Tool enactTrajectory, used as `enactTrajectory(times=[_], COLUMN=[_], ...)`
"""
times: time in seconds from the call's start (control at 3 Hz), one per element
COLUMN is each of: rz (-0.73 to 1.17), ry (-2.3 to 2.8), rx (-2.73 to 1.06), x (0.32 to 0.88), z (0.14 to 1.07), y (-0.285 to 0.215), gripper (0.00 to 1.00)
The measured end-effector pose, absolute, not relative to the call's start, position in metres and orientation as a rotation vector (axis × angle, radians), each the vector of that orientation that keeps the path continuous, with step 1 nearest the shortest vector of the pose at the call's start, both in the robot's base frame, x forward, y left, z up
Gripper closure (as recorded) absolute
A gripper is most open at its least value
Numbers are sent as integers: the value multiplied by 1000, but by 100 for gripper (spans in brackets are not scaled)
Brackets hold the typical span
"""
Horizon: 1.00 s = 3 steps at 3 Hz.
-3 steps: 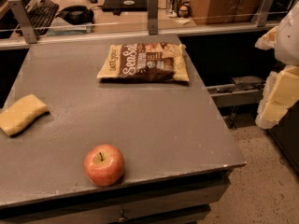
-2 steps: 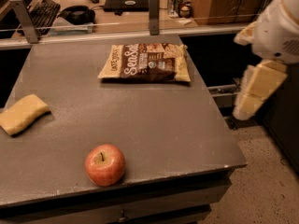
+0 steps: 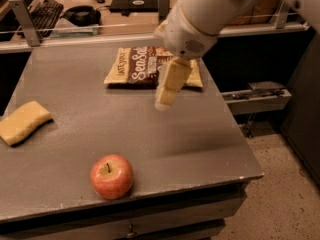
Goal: Pick sponge
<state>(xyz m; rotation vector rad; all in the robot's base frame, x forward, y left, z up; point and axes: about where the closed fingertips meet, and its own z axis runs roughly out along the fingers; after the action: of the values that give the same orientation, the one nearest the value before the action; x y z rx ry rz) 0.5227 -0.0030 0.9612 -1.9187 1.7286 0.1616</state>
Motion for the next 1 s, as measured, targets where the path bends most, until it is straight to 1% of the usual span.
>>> enactTrajectory(times=[0.33, 0.67, 1.0], rz=[245, 345, 475], ry=[1566, 1522, 1560], rx=[-1962, -1977, -1956], x=[545, 557, 556], z=[943, 916, 886], y=[87, 152, 196], gripper=[0, 0, 0])
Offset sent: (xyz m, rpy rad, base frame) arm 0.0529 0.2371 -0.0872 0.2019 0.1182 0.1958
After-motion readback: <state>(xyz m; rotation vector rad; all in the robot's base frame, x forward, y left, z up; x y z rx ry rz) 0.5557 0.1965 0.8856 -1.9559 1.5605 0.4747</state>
